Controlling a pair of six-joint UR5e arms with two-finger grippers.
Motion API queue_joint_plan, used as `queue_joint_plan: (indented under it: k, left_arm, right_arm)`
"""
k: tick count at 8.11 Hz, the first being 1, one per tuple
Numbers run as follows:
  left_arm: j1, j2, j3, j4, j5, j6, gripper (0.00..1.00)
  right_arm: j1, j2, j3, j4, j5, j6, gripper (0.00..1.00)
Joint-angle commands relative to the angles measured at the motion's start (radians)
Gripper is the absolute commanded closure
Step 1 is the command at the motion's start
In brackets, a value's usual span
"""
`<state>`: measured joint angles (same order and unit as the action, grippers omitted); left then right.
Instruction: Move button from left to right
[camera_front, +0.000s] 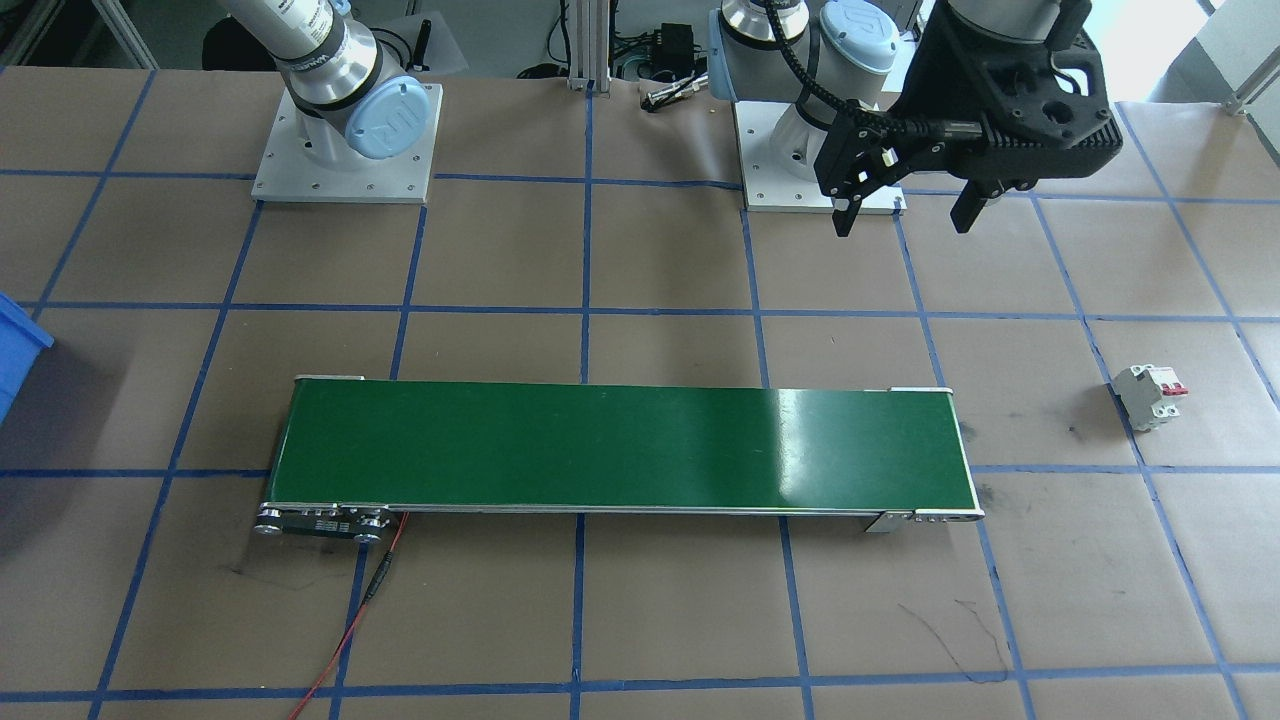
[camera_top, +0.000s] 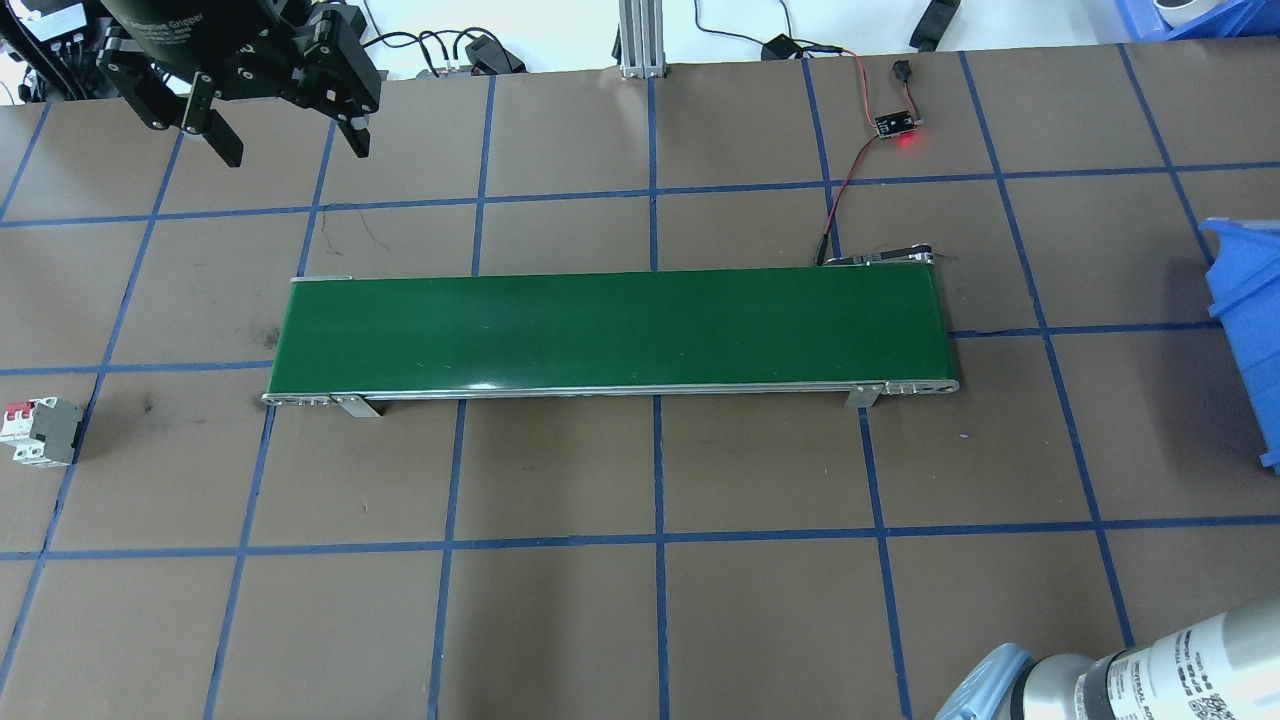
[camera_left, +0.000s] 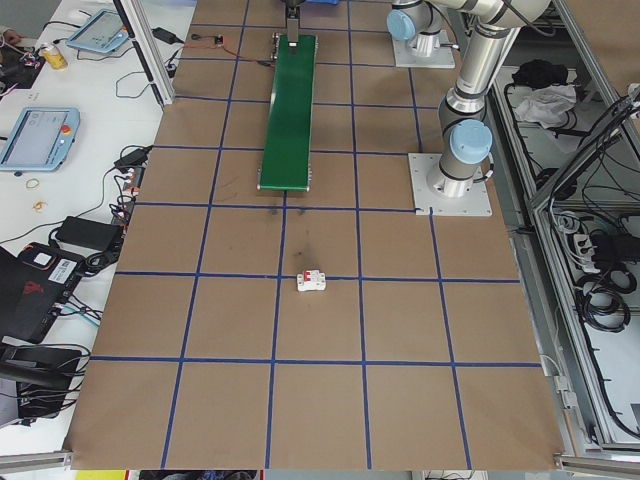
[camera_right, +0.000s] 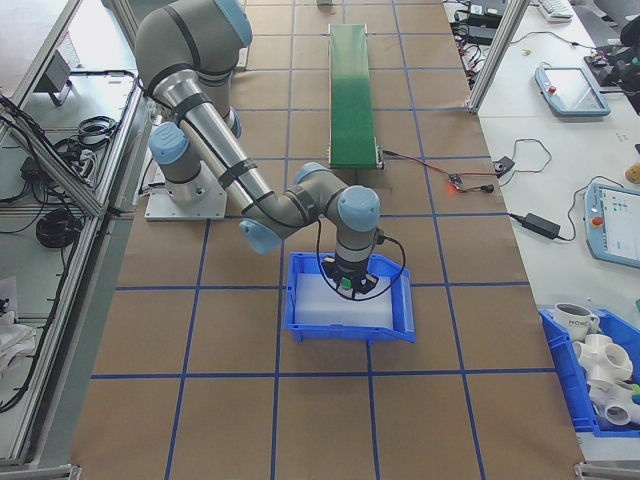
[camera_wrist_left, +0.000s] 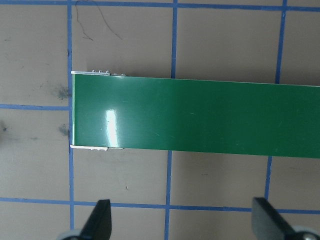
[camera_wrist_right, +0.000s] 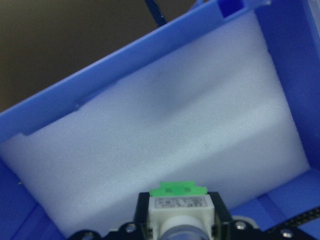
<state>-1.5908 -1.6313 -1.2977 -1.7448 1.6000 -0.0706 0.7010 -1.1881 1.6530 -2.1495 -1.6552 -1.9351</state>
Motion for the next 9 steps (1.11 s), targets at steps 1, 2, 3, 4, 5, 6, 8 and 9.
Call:
queue_joint_plan:
  k: [1,2,3,4,5,6,8,9]
  left_arm:
    - [0.000,-0.001,0.000,0.002,0.000,0.000,0.00]
    - [0.000,-0.001,0.000,0.001,0.000,0.000,0.00]
    - [0.000,0.001,0.000,0.001,0.000,0.000,0.00]
    - [0.000,-0.001,0.000,0.002,0.000,0.000,0.00]
    - [0.000,-0.001,0.002,0.002,0.000,0.000,0.00]
    - [0.000,0.001,0.000,0.002,0.000,0.000,0.00]
    - [0.000,-0.001,0.000,0.004,0.000,0.000,0.00]
    - [0.000,-0.001,0.000,0.004,0.000,0.000,0.00]
  right_arm:
    - [-0.005,0.114,0.010,-0.107,0.043,-0.129,1.00]
    - [-0.005,0.117,0.011,-0.112,0.055,-0.157,1.00]
    - [-0.005,0.117,0.011,-0.110,0.055,-0.162,0.75]
    - [-0.005,0.114,0.011,-0.104,0.077,-0.163,0.19]
    - [-0.005,0.104,0.011,-0.098,0.078,-0.173,0.00]
    - [-0.005,0.072,0.011,-0.092,0.077,-0.170,0.00]
    - [-0.006,-0.042,0.011,0.055,0.078,-0.153,0.00]
    - [0.000,-0.120,0.011,0.136,0.075,-0.101,0.00]
